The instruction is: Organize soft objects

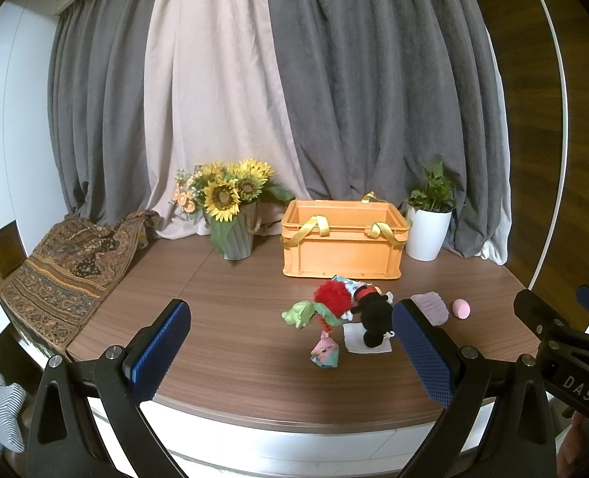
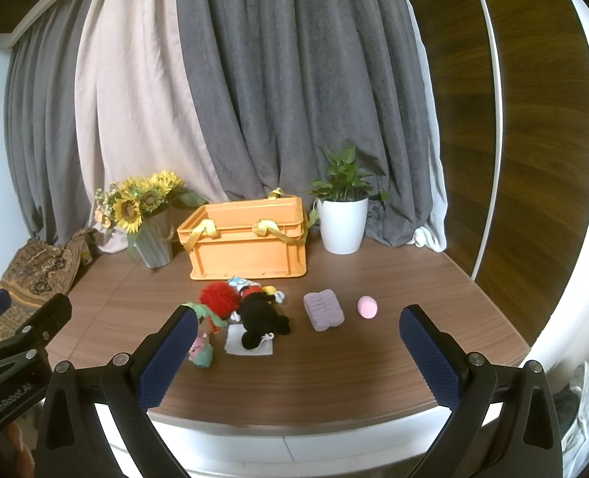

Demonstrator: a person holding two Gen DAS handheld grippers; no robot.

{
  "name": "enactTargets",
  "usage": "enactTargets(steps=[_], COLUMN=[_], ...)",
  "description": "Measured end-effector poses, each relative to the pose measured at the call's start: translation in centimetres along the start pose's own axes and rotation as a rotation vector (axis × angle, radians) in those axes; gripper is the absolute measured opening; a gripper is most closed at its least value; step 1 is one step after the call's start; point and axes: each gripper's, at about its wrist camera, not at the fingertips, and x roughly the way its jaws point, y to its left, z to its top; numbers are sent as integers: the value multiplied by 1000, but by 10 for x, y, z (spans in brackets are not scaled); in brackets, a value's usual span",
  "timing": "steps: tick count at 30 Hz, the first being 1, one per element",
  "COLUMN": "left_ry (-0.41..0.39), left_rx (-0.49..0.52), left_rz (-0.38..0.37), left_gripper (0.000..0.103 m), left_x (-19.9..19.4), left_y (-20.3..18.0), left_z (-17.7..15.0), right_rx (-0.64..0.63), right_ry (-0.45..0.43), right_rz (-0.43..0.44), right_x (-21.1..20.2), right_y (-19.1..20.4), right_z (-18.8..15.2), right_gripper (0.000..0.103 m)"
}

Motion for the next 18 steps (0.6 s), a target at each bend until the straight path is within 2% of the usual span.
enactTargets(steps=[18], left_ry=[9], left_rx=[-4], left_rz=[1], left_gripper=[103], left_x=[3], left_y=[0], left_z=[-1], right_rx=[-1], right_ry=[1], right_rz=[3], right_x=[4], right_y=[0], right_z=[-3], right_gripper=[103])
